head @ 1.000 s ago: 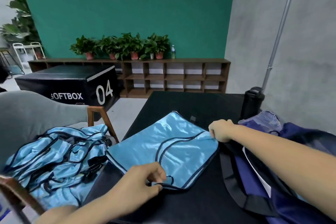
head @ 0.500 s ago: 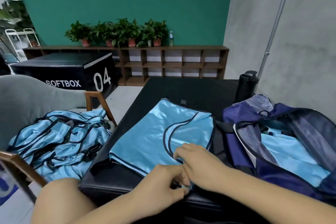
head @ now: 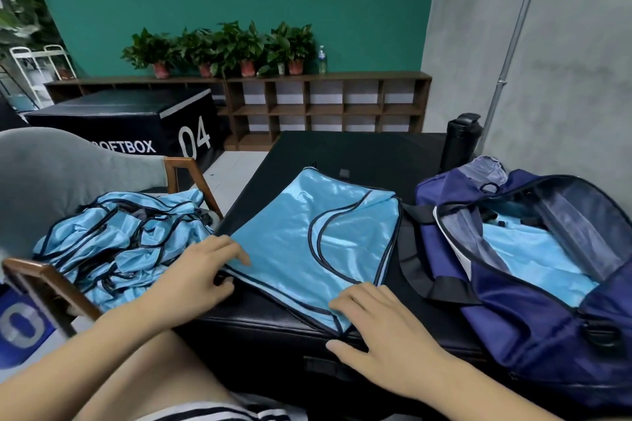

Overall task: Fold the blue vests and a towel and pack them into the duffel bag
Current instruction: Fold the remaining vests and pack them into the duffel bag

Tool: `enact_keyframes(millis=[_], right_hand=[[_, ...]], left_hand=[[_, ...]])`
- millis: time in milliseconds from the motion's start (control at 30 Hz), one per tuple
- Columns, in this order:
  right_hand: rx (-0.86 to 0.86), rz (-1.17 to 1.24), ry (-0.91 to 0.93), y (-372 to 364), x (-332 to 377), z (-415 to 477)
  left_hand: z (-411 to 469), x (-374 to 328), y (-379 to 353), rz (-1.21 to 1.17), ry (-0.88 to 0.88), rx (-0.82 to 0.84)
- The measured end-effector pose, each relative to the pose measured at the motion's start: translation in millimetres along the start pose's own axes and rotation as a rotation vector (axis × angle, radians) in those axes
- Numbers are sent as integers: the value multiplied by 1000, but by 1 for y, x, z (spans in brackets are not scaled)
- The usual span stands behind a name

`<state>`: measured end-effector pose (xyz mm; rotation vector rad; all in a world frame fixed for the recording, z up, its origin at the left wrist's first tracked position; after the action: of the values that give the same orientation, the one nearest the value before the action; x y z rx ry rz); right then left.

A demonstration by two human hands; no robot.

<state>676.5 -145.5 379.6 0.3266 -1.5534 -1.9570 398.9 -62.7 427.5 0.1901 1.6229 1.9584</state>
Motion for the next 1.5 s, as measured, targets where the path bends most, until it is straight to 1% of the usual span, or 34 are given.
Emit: enact_keyframes(millis=[100, 167, 400, 500, 633, 767, 833, 867, 933, 1000, 1133, 1233, 1333, 1400, 1500], right_hand=[[-4, -6, 12, -4, 1, -2], [-14, -7, 19, -4, -1, -2], [-46, -29, 29, -1, -13, -4], [-5, -63, 25, 0, -22, -7], [41, -106, -19, 5, -41, -13], [182, -124, -64, 12, -53, -12], [258, -163, -51, 18, -51, -2], [285, -176, -47, 22, -50, 6], [289, -191, -49, 33, -47, 27], [264, -192, -69, 41, -45, 52], [268, -119, -182, 31, -61, 109], [268, -59, -254, 9, -75, 152], [233, -31, -254, -8, -77, 193], [209, -64, -251, -19, -76, 218], [249, -127, -265, -37, -73, 249]], left_hand=[[-1, 32, -5, 175, 20, 51], [1, 43, -11, 249, 8, 56], [3, 38, -21, 317, -45, 75], [-8, 23, -21, 268, -50, 121], [-31, -5, -27, 125, -74, 233], [-41, -28, -26, -84, -68, 299], [-29, -25, -21, -224, -38, 256], [-20, -21, -17, -259, -26, 199], [2, -6, -11, -255, -8, 82], [22, 13, -14, -209, 15, 25], [61, 52, -36, -79, 87, 18], [76, 70, -53, -49, 133, 24], [78, 80, -65, -74, 163, -22], [77, 82, -69, -86, 176, -48], [76, 83, -70, -107, 183, -60]])
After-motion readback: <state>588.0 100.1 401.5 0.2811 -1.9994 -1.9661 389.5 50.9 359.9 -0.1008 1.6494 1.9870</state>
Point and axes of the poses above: each hand's wrist, its own z-axis towards the middle knuckle, its own y-axis out of the back of the hand, x = y × z, the point moved 8 cm from there along z, towards the middle knuckle
